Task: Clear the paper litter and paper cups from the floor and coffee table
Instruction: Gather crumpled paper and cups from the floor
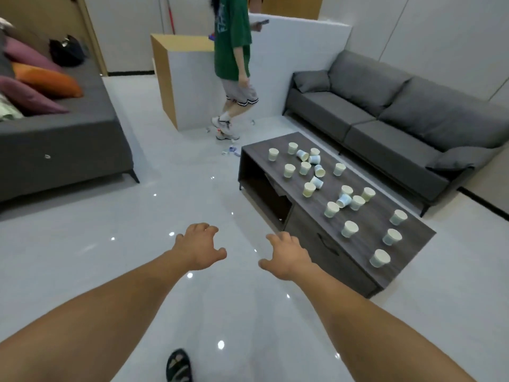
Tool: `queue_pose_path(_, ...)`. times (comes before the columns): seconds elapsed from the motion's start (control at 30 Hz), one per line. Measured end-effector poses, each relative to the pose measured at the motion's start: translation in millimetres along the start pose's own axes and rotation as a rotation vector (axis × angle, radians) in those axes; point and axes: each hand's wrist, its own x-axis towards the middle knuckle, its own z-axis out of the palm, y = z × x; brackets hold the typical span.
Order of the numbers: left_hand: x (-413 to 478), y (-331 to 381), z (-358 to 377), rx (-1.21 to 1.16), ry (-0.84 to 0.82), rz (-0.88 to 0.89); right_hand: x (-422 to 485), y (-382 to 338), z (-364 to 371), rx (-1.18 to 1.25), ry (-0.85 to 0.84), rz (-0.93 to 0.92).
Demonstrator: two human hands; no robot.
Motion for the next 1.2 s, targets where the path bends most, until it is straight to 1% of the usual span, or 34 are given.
queue_pose_path(0.2,114,-66,-43,-0.031,-0.018,-0.045,132,-58,-34,0.009,-0.007,-0.037)
queue_pose_path(0.4,223,-107,-100,-0.027,-0.035,-0.029,241,-99,-74,0.056,-0.01,-0.006)
queue_pose_path(0.5,276,-114,-114,-0.015,-0.061,-0.018,291,-103,-91,0.053,-0.041,0.011)
queue_pose_path(0.57,318,-116,-124,-0.009,-0.073,-0.012,334,-102,-105,0.046,-0.033,0.018)
queue_pose_path(0.67,385,-119,-147,-0.001,-0.051,-0.015,404,-101,-132,0.041,-0.024,0.018)
queue_pose_path(0.8,463,-130,-186,-0.014,-0.026,-0.069,496,-110,-172,0.046,-0.016,-0.032)
queue_pose_path(0.93,533,-145,-223,-0.022,0.006,-0.132,574,-131,-211,0.025,-0.015,-0.125)
queue_pose_path(1.0,567,-151,-238,-0.044,0.008,-0.136,612,-140,-228,0.03,-0.025,-0.148)
queue_pose_path(1.07,600,-160,-247,-0.038,-0.026,-0.129,647,-148,-239,0.021,-0.046,-0.158)
queue_pose_path(1.2,685,-186,-266,-0.051,-0.043,-0.119,731,-166,-258,0.008,-0.062,-0.148)
